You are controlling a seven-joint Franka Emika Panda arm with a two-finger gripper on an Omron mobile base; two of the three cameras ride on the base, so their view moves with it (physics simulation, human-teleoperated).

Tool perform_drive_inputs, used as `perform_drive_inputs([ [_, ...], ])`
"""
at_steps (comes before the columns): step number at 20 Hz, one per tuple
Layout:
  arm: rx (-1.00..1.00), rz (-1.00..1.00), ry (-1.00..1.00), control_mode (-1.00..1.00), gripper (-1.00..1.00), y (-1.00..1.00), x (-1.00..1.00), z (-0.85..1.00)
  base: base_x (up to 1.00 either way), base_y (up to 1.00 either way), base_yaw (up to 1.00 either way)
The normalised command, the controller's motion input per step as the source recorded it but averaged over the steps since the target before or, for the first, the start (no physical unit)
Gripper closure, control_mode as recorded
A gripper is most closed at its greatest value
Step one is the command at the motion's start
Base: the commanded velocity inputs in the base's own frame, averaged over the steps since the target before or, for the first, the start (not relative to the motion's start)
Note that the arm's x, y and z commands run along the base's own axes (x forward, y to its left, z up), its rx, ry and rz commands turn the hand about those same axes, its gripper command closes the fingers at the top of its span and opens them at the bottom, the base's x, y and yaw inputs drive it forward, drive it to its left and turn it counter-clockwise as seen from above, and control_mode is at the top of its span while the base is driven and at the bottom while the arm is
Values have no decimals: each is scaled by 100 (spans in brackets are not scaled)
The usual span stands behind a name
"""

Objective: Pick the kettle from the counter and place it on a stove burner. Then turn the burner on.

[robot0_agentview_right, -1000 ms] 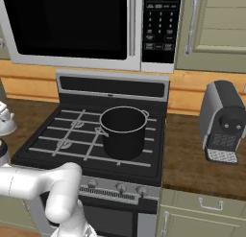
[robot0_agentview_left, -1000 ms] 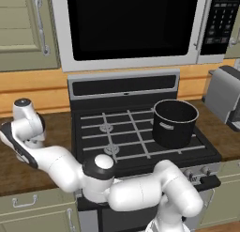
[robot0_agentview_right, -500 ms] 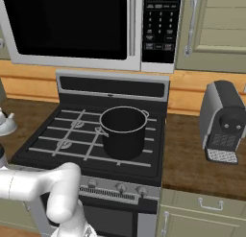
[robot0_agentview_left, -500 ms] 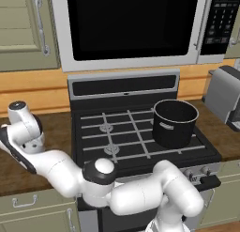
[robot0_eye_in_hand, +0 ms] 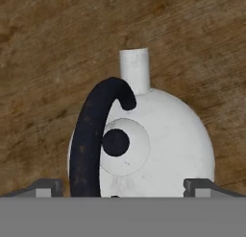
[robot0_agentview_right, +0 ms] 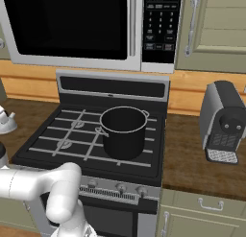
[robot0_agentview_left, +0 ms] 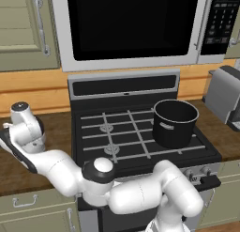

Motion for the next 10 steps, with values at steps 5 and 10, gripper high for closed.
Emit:
perform_drive_inputs([
  [5, 0, -1, 9, -100, -100, -23, -8, -1, 0, 0, 0],
  [10, 0, -4, 12, -100, -100, -32, -34, -4, 0, 0, 0],
])
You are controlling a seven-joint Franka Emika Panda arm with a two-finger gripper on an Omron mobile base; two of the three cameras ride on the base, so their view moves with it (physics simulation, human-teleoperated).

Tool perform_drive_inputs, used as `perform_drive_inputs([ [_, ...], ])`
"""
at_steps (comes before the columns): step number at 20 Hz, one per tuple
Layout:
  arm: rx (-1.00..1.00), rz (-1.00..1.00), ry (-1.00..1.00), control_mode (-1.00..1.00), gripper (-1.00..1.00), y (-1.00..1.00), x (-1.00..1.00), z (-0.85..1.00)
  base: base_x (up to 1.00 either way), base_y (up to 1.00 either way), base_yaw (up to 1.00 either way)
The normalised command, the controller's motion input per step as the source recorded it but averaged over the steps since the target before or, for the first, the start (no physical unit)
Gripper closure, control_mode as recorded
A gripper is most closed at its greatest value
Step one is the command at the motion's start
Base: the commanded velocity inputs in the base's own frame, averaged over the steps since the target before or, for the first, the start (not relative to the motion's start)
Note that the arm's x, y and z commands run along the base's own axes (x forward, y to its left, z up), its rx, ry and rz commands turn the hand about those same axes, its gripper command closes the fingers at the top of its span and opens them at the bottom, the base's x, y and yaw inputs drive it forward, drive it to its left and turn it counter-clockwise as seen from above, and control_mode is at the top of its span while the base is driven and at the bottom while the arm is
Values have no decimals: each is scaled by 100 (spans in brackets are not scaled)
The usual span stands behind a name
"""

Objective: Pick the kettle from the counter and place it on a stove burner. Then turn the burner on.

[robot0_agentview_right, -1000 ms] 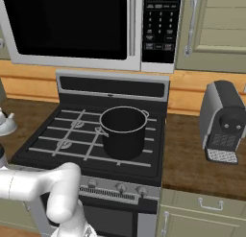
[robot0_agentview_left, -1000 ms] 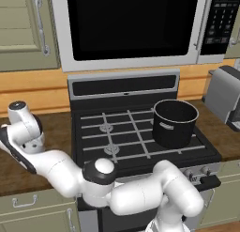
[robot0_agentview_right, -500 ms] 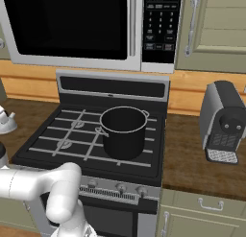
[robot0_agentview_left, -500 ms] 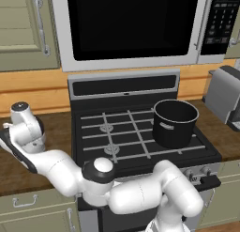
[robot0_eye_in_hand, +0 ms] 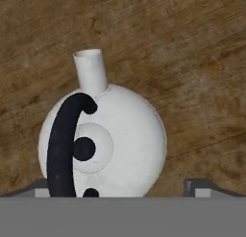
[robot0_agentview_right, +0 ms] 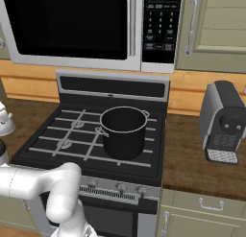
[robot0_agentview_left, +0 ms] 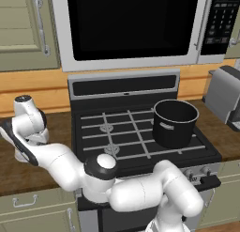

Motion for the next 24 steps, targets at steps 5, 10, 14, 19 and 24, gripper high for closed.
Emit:
perform_drive_inputs([
  [5, 0, -3, 13, -100, -100, -31, -39, -8, 0, 0, 0],
  [10, 0, -1, 3, -100, -100, -8, -8, -2, 0, 0, 0],
  [14, 0, 0, 0, -100, -100, 0, 0, 0, 0, 0, 0],
  [19, 0, 4, 0, -100, -100, 0, 1, -19, 0, 0, 0],
  [24, 0, 6, 0, -100, -100, 0, 2, -35, 0, 0, 0],
])
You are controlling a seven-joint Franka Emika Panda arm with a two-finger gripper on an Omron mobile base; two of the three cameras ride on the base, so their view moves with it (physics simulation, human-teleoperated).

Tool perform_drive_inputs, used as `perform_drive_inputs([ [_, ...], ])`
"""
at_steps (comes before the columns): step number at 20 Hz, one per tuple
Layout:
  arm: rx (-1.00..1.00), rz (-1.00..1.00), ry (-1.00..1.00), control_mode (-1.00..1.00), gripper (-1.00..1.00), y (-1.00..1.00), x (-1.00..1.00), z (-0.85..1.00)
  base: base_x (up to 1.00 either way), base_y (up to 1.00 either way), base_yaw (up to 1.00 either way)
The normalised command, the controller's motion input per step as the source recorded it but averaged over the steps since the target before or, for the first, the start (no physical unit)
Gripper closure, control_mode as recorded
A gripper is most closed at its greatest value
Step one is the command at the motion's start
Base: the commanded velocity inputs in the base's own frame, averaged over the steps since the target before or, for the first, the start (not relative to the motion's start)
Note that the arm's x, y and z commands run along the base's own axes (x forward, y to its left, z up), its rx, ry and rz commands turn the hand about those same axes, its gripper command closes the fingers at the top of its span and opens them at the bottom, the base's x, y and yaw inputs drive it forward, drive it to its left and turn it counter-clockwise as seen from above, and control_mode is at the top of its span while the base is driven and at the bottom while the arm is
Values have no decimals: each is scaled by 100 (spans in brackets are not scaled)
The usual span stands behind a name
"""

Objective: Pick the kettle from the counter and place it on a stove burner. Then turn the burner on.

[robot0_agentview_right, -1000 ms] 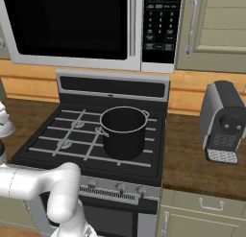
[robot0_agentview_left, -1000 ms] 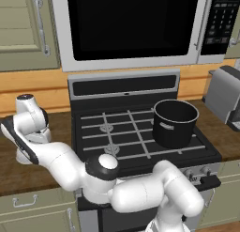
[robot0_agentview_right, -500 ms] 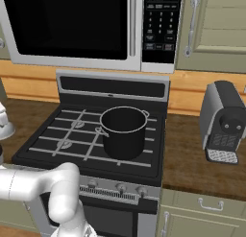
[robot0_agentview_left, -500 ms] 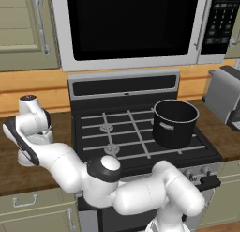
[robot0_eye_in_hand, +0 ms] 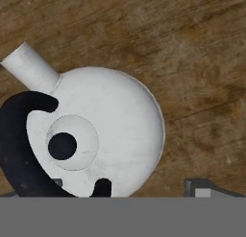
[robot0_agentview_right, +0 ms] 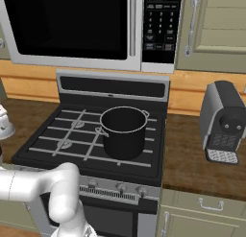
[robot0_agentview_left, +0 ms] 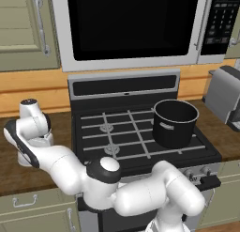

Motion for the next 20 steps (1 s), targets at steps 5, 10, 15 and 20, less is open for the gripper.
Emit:
perform_drive_inputs([
  [5, 0, 5, 0, -100, -100, 0, 0, -3, 0, 0, 0],
  [10, 0, 1, 0, -100, 100, 0, 0, 0, 0, 0, 0],
  [15, 0, 0, 0, -100, 100, 0, 0, 0, 0, 0, 0],
  [20, -2, 0, -2, -100, 100, 1, -1, 0, 0, 0, 0],
])
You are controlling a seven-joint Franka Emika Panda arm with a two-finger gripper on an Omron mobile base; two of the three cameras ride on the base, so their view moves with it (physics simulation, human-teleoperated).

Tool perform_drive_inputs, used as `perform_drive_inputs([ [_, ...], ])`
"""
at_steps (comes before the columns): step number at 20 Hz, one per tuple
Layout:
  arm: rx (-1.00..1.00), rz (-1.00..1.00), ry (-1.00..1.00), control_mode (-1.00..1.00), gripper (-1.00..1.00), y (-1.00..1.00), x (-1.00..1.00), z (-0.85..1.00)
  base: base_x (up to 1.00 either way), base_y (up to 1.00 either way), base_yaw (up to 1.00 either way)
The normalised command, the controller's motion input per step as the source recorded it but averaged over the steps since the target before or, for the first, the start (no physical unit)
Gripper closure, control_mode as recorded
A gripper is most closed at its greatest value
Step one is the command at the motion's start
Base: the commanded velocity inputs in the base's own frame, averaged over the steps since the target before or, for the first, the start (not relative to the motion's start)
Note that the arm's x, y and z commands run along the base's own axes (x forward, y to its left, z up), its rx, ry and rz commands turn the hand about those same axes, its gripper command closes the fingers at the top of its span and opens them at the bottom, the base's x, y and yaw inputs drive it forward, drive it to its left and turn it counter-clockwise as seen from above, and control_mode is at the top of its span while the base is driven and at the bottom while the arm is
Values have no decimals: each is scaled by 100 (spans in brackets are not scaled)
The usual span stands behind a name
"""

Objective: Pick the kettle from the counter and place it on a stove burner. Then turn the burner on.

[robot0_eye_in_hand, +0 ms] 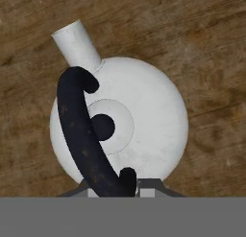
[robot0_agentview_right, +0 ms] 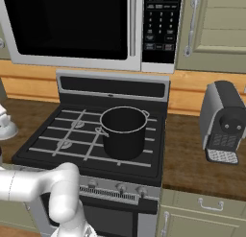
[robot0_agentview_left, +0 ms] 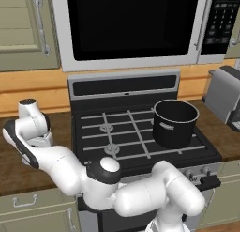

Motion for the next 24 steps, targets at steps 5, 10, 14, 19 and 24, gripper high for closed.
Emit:
perform_drive_inputs([
  [5, -4, 0, -5, -100, 100, 2, -15, 13, 0, 0, 0],
  [10, -2, 0, -7, -100, 100, -1, -42, 48, 0, 0, 0],
  [14, 0, -1, 0, -100, 100, -36, -55, 43, 0, 0, 0],
  [19, 0, -8, 0, -100, 100, -77, -48, 22, 0, 0, 0],
  [24, 0, -9, 0, -100, 100, -99, -8, 8, 0, 0, 0],
])
